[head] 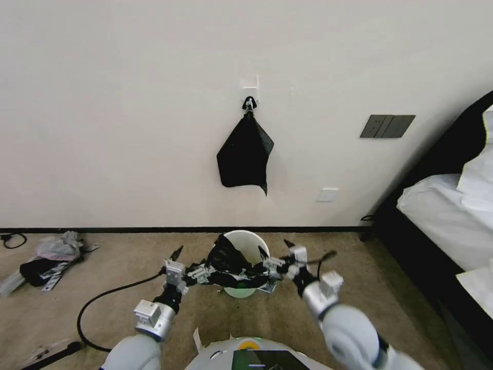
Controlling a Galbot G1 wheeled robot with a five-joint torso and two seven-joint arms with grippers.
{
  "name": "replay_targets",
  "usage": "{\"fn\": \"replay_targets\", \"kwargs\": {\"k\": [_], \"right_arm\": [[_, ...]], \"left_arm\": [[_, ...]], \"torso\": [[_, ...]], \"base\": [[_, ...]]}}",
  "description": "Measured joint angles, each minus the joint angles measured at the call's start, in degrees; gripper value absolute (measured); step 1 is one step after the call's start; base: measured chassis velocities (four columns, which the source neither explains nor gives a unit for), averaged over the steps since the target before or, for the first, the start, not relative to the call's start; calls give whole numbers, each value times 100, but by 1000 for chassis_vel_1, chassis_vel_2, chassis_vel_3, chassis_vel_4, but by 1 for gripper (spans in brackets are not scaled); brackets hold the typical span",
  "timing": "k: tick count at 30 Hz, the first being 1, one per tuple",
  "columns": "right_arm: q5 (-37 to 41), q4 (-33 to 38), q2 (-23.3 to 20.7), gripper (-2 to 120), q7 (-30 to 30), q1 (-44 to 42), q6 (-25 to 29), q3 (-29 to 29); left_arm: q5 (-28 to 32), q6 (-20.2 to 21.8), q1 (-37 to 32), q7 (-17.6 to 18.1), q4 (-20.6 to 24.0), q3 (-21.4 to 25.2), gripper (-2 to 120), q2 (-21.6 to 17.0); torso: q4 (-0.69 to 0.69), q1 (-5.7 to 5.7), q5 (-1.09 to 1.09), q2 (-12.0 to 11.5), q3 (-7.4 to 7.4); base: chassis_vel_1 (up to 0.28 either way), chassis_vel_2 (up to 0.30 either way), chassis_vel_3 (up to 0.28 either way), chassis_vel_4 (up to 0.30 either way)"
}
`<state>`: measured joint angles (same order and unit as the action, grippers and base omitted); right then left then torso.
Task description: Place a trash bag onto the trash bin.
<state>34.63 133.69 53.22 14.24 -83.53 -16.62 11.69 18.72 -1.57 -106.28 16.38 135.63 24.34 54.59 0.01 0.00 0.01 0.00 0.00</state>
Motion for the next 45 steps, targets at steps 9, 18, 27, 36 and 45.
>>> {"fn": "replay_targets", "kwargs": {"k": [9,18,27,36,45], "right_arm": [[1227,-1515,-375,100,-816,2333,-1426,-666],[1332,-3101,-484,100,-1795,4556,-2273,-2270],[654,-4560,115,100,-2695,5661,-2341,-3225],[322,-5343,399,100,-3363,5952,-2168,-3417],[231,-5398,456,76,-3461,6084,-2044,-3674]], "left_arm": [[-1100,-137,-170,-309,-46,377,100,866],[-1752,-296,-447,-364,-140,510,100,1438],[-1888,-434,-691,-344,-158,453,100,1649],[-1817,-394,-892,-328,4,325,100,1582],[-1756,-277,-866,-321,103,273,100,1584]], "torso": [[-2,0,0,0,1],[-1,0,-1,0,1],[0,0,-1,0,0],[-1,0,-1,0,0],[0,0,-1,0,0]], "base": [[0,0,0,0],[0,0,0,0],[0,0,0,0],[0,0,0,0],[0,0,0,0]]}}
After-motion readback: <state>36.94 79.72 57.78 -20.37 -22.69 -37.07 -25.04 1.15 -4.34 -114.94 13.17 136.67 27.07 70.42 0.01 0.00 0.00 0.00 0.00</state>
